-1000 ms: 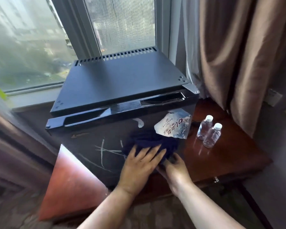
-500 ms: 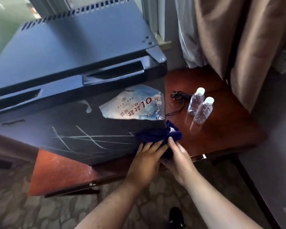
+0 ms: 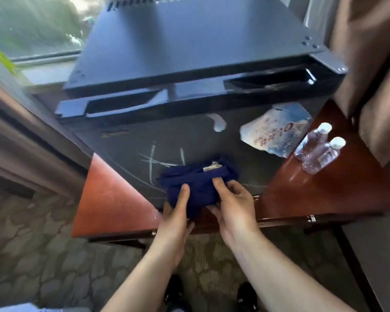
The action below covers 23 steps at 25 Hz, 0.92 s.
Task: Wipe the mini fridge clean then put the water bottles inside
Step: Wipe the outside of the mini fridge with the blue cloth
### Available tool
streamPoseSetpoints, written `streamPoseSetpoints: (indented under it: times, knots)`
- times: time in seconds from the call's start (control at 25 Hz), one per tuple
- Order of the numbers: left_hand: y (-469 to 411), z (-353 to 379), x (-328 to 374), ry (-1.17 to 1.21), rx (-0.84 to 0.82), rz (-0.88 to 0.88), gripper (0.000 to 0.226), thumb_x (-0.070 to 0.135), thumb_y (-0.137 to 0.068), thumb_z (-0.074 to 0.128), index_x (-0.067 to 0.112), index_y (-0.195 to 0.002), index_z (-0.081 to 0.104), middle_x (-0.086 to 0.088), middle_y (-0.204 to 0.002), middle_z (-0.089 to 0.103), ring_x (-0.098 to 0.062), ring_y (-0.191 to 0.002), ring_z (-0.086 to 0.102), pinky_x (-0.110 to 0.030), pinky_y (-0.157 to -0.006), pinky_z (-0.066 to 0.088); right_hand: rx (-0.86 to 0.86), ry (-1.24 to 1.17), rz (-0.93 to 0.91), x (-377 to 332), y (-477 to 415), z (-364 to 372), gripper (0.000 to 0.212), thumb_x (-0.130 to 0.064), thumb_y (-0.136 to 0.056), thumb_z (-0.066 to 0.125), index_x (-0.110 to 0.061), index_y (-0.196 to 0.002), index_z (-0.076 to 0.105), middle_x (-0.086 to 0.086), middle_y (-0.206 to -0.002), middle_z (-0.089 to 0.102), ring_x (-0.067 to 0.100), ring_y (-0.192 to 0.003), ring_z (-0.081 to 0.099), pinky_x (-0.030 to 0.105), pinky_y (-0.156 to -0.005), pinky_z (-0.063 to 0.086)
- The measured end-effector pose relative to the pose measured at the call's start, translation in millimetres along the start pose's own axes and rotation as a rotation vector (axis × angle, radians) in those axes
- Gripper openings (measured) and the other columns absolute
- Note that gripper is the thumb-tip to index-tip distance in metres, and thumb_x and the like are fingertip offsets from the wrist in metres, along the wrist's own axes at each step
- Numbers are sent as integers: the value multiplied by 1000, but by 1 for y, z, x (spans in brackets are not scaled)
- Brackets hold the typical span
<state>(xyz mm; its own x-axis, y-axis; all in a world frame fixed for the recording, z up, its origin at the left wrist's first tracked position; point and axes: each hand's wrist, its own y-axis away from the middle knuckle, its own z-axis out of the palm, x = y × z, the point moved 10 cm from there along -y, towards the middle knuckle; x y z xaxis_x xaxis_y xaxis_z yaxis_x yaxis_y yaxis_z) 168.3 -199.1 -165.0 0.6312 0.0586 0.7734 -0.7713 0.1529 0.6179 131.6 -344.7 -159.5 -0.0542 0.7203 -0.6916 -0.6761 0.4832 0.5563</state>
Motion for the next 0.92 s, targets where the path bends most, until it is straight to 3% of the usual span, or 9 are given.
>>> streamPoseSetpoints:
  times: [0.08,0.16,0.28,0.36,0.44,0.52,0.64,0.76,0.92]
  knots:
    - [16,-21,39,53,-84,85,51,50,-93,62,27,-138,54,-4,-131,70,-28,-117,70,-49,-105,51,-57,24,-60,-6,24,40,7,-11,-92,72,-10,-88,66,14,-97,77,31,-94,76,43,-78,62]
    - [39,-50,92,-14,-111,321,53,51,-89,69,27,-135,56,-1,-128,72,-22,-118,70,-50,-104,53,-112,52,-147,-20,51,82,14,-18,-88,76,-8,-96,69,13,-99,79,32,-98,76,45,-81,62]
    - [81,-92,178,-274,41,735,51,53,-78,73,46,-122,48,6,-121,70,-3,-110,69,-24,-96,54,-170,79,-288,-43,84,135,31,-32,-75,83,-13,-98,72,15,-104,78,31,-98,76,48,-83,61]
    - [94,-109,210,-285,81,892,59,36,-79,82,53,-116,39,15,-120,65,5,-104,67,-10,-87,51,-159,66,-347,-45,96,154,33,-31,-74,84,-13,-99,71,18,-106,76,33,-99,76,51,-82,62]
    - [83,-112,215,-303,59,907,65,25,-79,87,61,-107,41,30,-108,66,13,-95,65,-1,-78,46,-108,48,-406,-38,98,156,29,-28,-77,84,-12,-98,71,21,-105,74,38,-100,75,60,-85,60]
    - [56,-113,202,-308,34,882,56,17,-81,82,56,-105,50,39,-98,66,18,-88,63,1,-75,43,-60,62,-466,-28,92,150,16,-17,-82,82,-16,-95,72,16,-99,75,34,-96,75,64,-87,58]
    - [9,-122,165,-261,-40,763,47,-7,-83,77,25,-113,59,15,-103,72,0,-92,68,-20,-81,54,43,164,-493,2,71,130,18,-6,-84,79,-20,-91,71,9,-91,73,29,-91,71,68,-87,56]
    - [-28,-128,125,-272,-55,661,49,-12,-83,73,29,-108,58,-3,-103,70,-23,-94,68,-37,-81,56,99,153,-393,42,39,104,25,3,-84,76,-15,-100,73,17,-100,75,42,-99,71,64,-88,58]
    - [-80,-139,49,-336,34,409,39,-4,-82,75,28,-98,59,-5,-96,70,-28,-89,69,-43,-80,56,166,95,-198,106,-8,59,36,17,-79,74,-7,-105,73,21,-104,77,31,-94,73,46,-78,59]
